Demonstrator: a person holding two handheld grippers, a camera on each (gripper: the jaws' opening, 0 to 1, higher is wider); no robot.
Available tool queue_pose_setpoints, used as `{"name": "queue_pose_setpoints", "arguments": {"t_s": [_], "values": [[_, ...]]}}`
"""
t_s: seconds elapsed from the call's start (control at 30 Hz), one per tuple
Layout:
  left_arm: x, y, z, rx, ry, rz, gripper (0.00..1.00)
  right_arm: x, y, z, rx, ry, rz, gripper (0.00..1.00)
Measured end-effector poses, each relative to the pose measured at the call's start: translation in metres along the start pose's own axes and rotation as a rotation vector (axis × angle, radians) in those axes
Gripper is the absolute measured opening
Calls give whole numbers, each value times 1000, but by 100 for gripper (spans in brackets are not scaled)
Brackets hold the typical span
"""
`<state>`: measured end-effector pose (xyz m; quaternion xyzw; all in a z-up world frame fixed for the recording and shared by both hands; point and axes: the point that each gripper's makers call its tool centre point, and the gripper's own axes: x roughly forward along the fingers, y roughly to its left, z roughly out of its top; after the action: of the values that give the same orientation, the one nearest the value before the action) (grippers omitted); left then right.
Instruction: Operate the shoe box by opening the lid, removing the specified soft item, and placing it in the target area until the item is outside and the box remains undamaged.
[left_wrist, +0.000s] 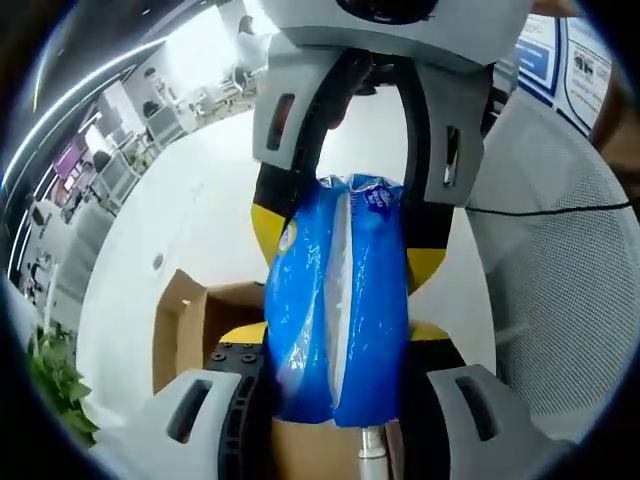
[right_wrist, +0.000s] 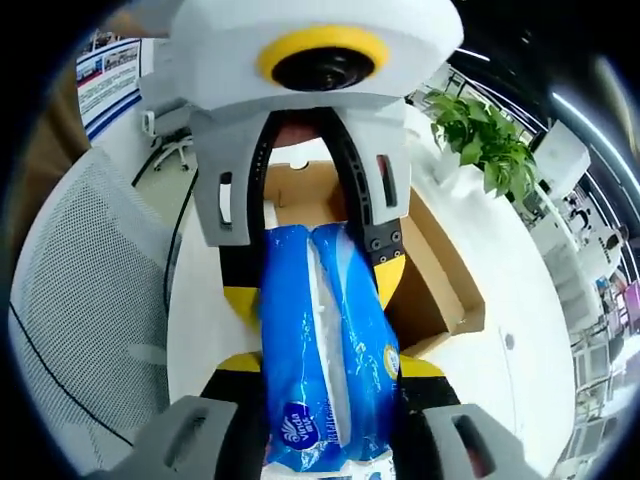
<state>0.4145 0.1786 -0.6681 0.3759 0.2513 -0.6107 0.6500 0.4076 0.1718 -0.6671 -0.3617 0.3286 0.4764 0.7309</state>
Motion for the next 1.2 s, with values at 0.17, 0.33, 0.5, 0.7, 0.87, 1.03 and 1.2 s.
{"name": "queue_pose_setpoints", "arguments": {"t_s": [0.17, 0.33, 0.5, 0.7, 0.87, 1.03, 1.2], "values": [[8, -2, 10, 20, -3, -16, 47, -7, -2, -13, 26, 3, -14, 44], [18, -5, 23, 41, -5, -32, 47, -14, -2, -26, 46, 6, -23, 44], [28, -7, 37, 57, -11, -46, 47, -22, -5, -41, 65, 15, -32, 44], [42, -10, 51, 72, -18, -68, 47, -30, -7, -59, 90, 29, -39, 44], [53, -12, 60, 83, -23, -85, 47, -35, -8, -74, 109, 39, -45, 44], [66, -15, 73, 93, -31, -101, 47, -41, -10, -89, 127, 48, -49, 44], [79, -17, 87, 101, -39, -116, 47, -48, -12, -107, 140, 60, -50, 44]]}}
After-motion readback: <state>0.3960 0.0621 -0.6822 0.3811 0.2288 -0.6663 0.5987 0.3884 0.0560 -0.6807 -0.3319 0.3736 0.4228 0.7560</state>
